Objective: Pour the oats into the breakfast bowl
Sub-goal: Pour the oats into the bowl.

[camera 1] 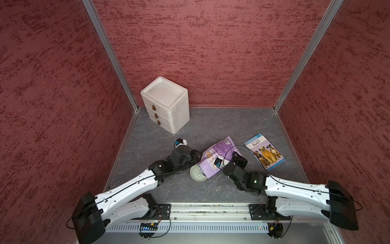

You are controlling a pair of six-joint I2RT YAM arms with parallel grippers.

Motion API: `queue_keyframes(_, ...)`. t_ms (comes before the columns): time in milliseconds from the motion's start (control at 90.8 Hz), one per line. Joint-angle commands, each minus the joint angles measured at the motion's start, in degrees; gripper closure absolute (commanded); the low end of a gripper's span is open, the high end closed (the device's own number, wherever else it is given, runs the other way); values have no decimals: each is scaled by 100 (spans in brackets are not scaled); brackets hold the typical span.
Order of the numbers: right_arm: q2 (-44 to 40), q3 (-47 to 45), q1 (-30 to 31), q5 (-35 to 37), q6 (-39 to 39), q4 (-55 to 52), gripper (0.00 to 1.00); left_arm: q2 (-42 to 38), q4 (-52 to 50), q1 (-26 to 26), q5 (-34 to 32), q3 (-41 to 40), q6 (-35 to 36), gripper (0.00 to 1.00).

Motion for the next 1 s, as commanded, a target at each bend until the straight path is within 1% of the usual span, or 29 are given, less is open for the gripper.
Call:
queue_keyframes(0, -93, 125, 60, 665, -5, 1013, 100, 94, 111, -69, -65, -77, -53, 41)
queue_keyframes(264, -10, 111, 60, 762, -46, 1198, 100, 164, 135, -144, -113, -104, -114, 42)
queue_keyframes(309, -6, 91, 60, 767, -238, 1252, 100, 166, 135, -150, -124, -113, -115, 42)
queue_keyframes(716, 174, -12, 60, 929, -683, 1697, 100, 177, 160, -180, -178, -201, -177, 43)
queue_keyframes(992, 230, -113, 84, 1062, -1202, 2389, 100, 129, 154, -186, -244, -229, -185, 44)
